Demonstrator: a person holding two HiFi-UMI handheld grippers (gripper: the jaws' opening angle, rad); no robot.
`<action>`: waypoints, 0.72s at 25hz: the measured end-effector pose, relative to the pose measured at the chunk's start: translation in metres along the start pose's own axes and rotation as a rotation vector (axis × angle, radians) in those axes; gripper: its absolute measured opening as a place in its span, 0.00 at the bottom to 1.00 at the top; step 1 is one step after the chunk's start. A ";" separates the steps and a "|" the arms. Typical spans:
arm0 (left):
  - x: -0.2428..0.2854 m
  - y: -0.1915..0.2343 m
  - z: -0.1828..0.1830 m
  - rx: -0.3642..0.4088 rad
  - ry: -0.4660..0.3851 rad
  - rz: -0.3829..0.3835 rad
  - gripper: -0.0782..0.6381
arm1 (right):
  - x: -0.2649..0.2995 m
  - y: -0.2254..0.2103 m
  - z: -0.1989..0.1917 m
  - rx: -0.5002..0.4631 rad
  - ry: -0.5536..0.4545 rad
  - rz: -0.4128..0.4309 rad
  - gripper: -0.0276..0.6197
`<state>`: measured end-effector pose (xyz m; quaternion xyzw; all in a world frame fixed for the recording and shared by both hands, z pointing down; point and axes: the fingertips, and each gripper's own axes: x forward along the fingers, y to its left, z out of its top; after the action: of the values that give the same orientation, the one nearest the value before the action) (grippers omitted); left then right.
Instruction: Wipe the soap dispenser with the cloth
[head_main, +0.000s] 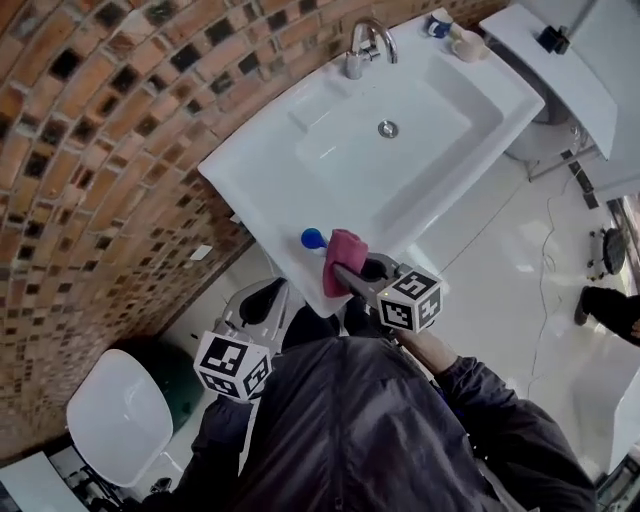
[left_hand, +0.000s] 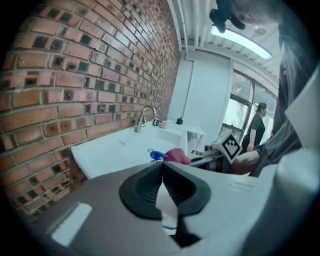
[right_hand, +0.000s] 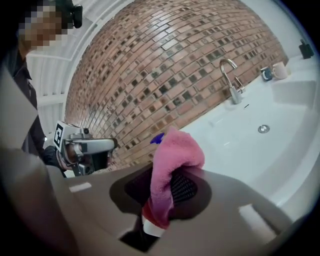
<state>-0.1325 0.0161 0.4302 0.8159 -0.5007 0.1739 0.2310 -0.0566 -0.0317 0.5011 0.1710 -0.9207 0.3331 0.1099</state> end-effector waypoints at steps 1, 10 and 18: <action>-0.001 -0.001 0.000 0.009 0.014 -0.009 0.11 | 0.007 -0.003 -0.006 0.018 0.010 -0.011 0.15; 0.012 -0.009 -0.003 0.025 0.058 -0.034 0.11 | 0.032 -0.041 -0.046 0.018 0.197 -0.086 0.15; 0.023 0.007 -0.012 -0.005 0.090 -0.016 0.12 | 0.021 -0.027 -0.028 -0.070 0.202 -0.008 0.15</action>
<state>-0.1299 0.0035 0.4538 0.8105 -0.4838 0.2075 0.2569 -0.0629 -0.0385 0.5443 0.1364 -0.9154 0.3159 0.2091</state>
